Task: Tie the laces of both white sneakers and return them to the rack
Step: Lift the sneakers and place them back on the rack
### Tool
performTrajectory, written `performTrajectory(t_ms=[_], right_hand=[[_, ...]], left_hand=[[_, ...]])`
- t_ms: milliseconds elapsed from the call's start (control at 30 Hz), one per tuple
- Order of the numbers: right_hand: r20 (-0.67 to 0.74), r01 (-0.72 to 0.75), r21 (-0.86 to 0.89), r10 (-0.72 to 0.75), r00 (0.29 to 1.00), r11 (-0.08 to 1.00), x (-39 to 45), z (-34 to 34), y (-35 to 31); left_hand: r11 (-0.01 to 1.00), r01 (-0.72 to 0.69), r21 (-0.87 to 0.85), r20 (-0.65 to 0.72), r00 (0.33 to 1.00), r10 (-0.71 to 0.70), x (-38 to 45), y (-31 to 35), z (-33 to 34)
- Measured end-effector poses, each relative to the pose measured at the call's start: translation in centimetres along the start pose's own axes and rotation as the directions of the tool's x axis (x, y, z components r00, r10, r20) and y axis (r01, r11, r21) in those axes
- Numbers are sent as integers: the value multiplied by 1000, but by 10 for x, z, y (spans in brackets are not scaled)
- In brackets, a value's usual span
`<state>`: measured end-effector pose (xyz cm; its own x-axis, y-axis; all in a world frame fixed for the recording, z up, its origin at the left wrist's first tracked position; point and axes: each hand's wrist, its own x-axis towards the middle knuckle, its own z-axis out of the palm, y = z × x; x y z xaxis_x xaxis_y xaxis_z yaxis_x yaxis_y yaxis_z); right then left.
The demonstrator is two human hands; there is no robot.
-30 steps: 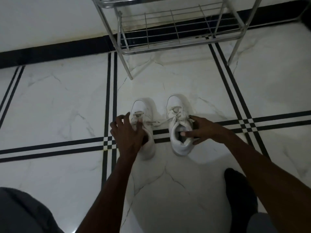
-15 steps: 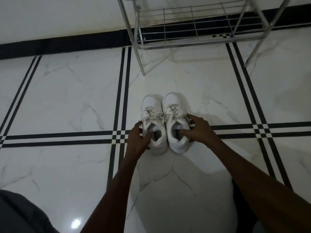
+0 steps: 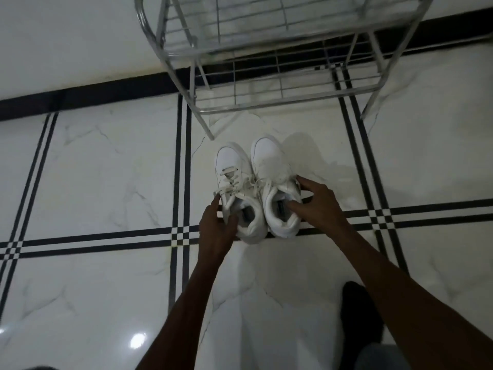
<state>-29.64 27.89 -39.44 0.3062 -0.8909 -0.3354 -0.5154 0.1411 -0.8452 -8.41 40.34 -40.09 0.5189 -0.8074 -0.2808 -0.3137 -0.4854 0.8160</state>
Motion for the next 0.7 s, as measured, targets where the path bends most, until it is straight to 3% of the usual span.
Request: performTrajectory(t_ms=[433, 700], right_hand=[[-7, -10, 23, 10, 1000, 1000, -80, -187, -233], [11, 4, 41, -4, 1000, 999, -34, -256, -306]], left_hand=[[997, 71, 43, 22, 997, -72, -59, 292, -97], [997, -4, 75, 51, 999, 0, -13, 396, -110]])
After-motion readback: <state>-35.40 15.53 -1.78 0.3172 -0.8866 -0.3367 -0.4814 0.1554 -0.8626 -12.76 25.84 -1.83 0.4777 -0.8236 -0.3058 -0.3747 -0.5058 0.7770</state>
